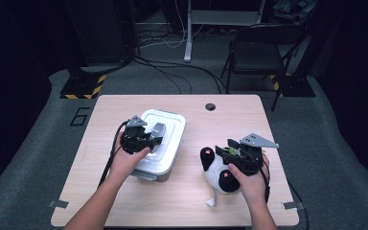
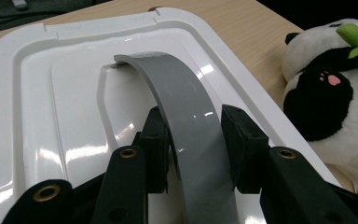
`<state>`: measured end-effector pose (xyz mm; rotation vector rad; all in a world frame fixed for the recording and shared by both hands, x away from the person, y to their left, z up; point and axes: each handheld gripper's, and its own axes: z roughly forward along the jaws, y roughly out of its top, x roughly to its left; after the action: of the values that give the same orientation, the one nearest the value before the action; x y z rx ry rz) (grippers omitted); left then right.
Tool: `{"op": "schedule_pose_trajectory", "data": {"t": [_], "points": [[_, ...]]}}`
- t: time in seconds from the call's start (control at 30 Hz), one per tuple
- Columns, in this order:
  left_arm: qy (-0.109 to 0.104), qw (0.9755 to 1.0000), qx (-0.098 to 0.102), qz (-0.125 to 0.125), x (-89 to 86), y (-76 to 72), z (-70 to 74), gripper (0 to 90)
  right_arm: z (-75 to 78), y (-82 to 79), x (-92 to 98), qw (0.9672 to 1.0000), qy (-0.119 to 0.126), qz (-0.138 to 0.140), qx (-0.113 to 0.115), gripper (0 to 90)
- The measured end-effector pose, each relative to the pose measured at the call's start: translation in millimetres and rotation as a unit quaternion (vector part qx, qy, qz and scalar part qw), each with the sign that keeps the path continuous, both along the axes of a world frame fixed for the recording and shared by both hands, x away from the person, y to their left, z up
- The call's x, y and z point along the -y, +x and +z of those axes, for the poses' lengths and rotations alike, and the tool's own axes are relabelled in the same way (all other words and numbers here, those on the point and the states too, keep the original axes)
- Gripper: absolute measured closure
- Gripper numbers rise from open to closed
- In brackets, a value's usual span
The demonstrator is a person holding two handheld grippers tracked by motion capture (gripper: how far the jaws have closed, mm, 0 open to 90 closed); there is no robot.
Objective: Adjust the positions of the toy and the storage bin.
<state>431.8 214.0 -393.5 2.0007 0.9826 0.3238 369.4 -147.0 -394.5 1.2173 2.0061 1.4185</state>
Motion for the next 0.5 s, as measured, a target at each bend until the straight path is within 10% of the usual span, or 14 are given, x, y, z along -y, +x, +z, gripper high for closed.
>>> {"op": "schedule_pose_trajectory", "data": {"t": [0.5], "points": [[0.019,0.9996,0.014,0.017,-18.2,-15.9,8.0,55.2,-1.9,0.5,-2.1,1.0000,-0.005,0.001,-0.002,40.7]]}}
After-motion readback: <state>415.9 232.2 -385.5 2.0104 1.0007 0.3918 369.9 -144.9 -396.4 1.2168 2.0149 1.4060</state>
